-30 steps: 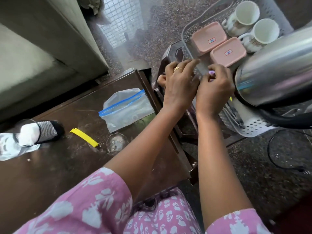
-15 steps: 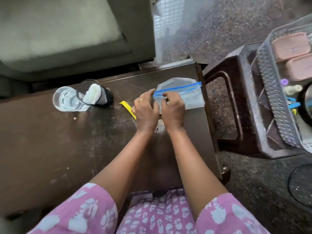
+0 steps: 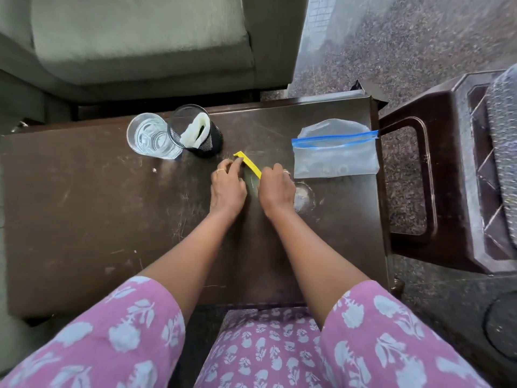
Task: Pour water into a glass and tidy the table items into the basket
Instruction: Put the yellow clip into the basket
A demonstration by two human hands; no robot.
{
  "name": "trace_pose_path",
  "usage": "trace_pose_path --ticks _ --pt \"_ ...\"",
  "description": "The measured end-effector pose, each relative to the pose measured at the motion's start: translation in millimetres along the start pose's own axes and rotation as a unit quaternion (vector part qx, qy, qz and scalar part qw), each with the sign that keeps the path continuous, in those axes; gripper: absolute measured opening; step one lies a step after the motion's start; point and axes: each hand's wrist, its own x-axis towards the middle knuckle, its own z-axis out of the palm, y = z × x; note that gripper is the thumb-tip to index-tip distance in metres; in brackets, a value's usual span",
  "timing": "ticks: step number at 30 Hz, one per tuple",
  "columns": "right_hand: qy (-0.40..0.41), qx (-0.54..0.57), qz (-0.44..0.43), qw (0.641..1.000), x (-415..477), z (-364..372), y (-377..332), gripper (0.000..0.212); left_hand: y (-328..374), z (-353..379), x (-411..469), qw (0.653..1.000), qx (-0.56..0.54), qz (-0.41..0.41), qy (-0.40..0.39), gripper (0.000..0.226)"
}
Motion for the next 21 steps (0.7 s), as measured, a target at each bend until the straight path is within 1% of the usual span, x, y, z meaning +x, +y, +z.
trace_pose_path --ticks 4,10,12,15,17,21 --pt "0.035 0.025 -0.001 0.999 -2 -8 7 0.013 12 5 4 0.994 -0.091 -0.056 0.019 0.045" --pt "0.087 0.069 0.007 0.994 -3 -36 37 0.017 52 12 12 0.982 -0.163 -0.081 0.051 0.043" --pt "0.109 0.078 0.018 0.991 -2 -48 52 0.018 69 14 15 0.978 -0.185 -0.065 0.066 0.039" --pt "0.168 0.098 0.05 0.98 -3 -68 75 0.015 102 20 17 0.977 -0.201 0.001 0.073 0.032" --pt "0.219 0.113 0.07 0.967 -5 -83 92 0.014 127 24 18 0.973 -0.21 0.047 0.078 0.028" --pt "0.308 0.149 0.117 0.932 -8 -116 127 0.015 183 31 16 0.962 -0.241 0.107 0.074 0.026"
